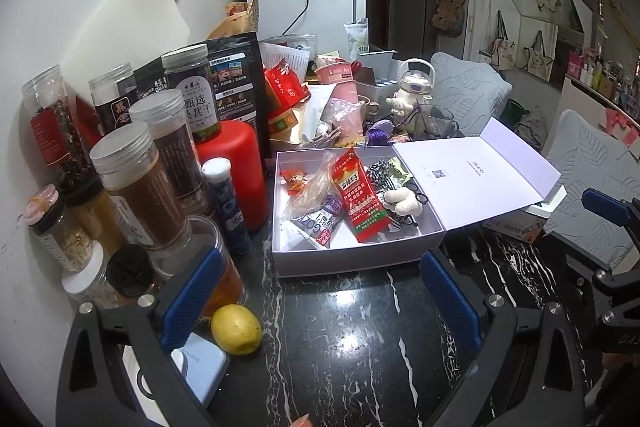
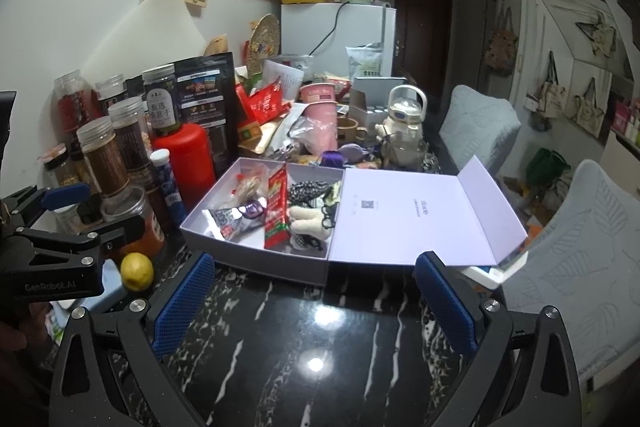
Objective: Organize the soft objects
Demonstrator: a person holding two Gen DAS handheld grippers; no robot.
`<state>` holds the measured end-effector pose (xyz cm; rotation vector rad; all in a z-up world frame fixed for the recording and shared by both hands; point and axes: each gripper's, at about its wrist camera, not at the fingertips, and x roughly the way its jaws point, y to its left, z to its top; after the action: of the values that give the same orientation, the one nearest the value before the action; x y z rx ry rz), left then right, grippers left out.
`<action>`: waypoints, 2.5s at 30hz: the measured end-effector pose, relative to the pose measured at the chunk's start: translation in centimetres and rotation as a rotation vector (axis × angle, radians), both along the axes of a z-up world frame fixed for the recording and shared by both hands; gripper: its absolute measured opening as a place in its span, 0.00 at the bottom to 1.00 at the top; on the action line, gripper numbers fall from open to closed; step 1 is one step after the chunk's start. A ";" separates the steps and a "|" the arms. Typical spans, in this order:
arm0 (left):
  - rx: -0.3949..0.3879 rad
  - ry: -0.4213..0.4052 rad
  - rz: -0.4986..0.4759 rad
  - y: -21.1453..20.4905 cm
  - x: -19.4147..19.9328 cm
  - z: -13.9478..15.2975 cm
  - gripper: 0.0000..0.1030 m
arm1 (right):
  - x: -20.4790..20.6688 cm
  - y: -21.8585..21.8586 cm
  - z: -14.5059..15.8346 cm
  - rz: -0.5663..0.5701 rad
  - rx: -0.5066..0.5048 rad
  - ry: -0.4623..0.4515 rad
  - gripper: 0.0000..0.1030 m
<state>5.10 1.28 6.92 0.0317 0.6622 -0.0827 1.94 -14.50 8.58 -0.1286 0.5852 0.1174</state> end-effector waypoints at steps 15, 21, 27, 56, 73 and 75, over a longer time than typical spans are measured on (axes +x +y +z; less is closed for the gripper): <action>-0.007 0.017 -0.006 -0.1 -0.1 -0.2 0.98 | 0.2 0.0 -0.2 0.004 0.003 0.014 0.99; -0.002 0.019 -0.004 -0.2 -0.1 -0.3 0.98 | 0.2 -0.2 -0.5 0.003 0.003 0.023 0.99; 0.001 0.022 -0.003 -0.2 -0.1 -0.3 0.98 | 0.4 -0.4 -0.6 0.003 0.003 0.031 0.99; -0.006 0.038 -0.011 -0.7 0.1 -0.2 0.98 | 0.7 -1.1 -0.9 -0.010 0.015 0.045 0.99; -0.001 0.045 -0.045 -1.8 0.2 -0.3 0.98 | 0.9 -1.7 -1.1 -0.023 0.020 0.054 0.99; -0.002 0.047 -0.050 -1.8 0.2 -0.4 0.98 | 1.0 -1.7 -1.1 -0.024 0.022 0.055 0.99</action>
<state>5.34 -0.55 6.51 0.0446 0.7081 -0.1321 2.91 -16.21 7.48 -0.0973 0.6396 0.1047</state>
